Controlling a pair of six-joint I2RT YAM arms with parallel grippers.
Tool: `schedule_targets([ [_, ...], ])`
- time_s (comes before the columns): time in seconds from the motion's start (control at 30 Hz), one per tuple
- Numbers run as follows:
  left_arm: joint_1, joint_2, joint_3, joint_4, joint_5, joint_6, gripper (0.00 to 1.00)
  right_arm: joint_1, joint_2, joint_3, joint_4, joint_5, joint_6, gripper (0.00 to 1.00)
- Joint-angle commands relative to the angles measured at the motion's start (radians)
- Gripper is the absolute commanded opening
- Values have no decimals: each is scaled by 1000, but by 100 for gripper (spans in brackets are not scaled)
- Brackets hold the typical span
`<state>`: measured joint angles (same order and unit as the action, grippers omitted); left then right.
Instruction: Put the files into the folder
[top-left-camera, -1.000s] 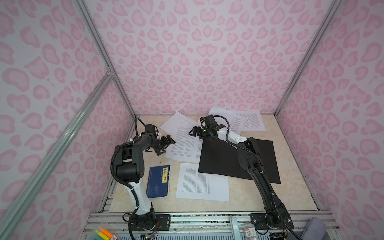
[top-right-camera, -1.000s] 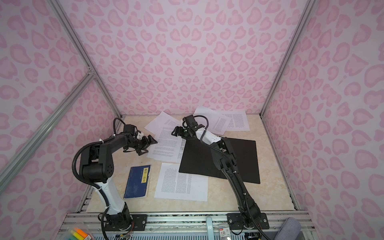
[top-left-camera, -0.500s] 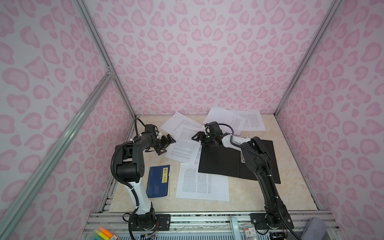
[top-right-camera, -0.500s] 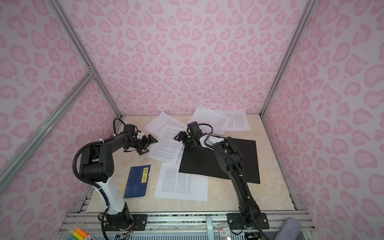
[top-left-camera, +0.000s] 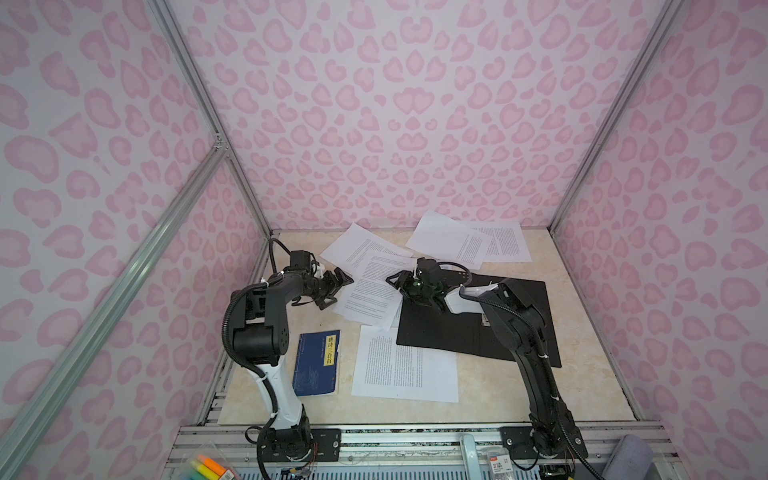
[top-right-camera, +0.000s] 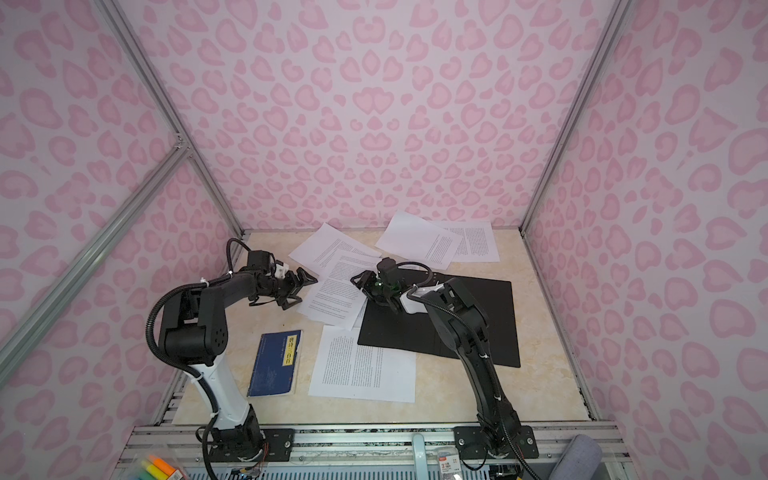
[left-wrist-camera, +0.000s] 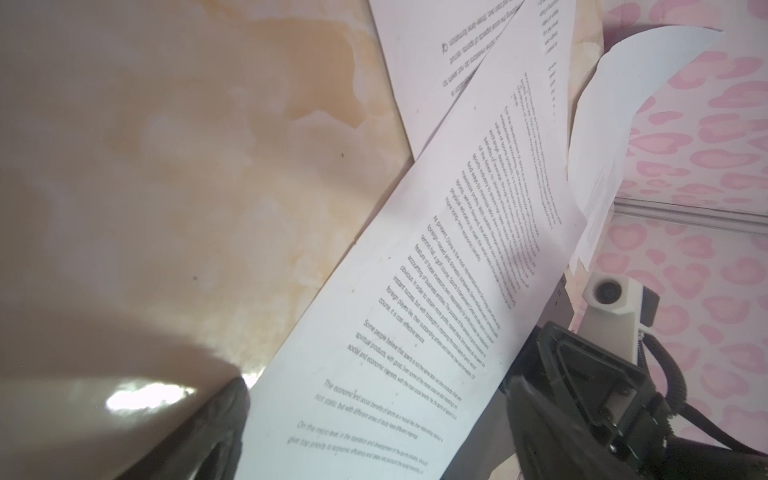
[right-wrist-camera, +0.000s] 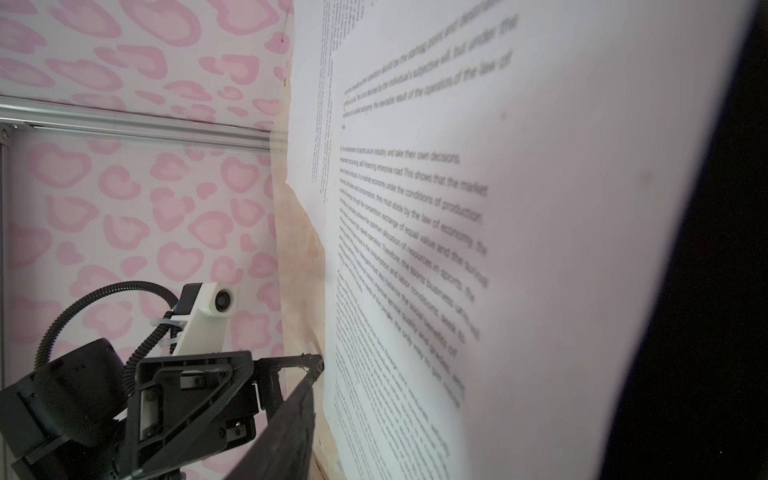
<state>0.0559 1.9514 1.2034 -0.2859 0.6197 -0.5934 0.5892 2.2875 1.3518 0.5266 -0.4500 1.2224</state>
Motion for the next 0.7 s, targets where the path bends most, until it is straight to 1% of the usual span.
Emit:
schedule_targets([
  [0.0, -2, 7, -17, -71, -58, -19, 98, 5, -28, -47, 88, 84, 53, 45],
  [0.03, -1, 7, -19, -66, -54, -25, 98, 7, -32, -57, 94, 98, 57, 41],
  [0.07, -2, 7, -20, -62, -49, -29, 98, 10, -38, -71, 101, 115, 59, 35],
  [0.13, -2, 1, -21, -53, -44, -38, 98, 15, -50, -90, 113, 140, 65, 29],
  [0.23, -2, -18, -22, -46, -31, -47, 98, 21, -69, -101, 125, 160, 64, 16],
  [0.3, -2, -46, -15, -47, -14, -52, 98, 18, -88, -84, 94, 145, 45, 3],
  [0.33, -2, -67, -14, -47, -5, -52, 98, 15, -96, -67, 67, 129, 28, 0],
  [0.43, -7, -160, 0, -50, 22, -53, 98, -17, -132, 11, -46, 26, -48, 0],
  [0.5, -19, -231, 12, -61, 26, -42, 98, -47, -161, 89, -192, -74, -143, 0],
  [0.53, -26, -260, 21, -72, 27, -34, 98, -60, -179, 118, -252, -113, -197, 0],
  [0.57, -36, -293, 27, -85, 31, -24, 98, -76, -205, 163, -354, -149, -267, 0],
  [0.67, -71, -385, 13, -110, 19, 6, 98, -141, -294, 227, -642, -210, -478, 0],
])
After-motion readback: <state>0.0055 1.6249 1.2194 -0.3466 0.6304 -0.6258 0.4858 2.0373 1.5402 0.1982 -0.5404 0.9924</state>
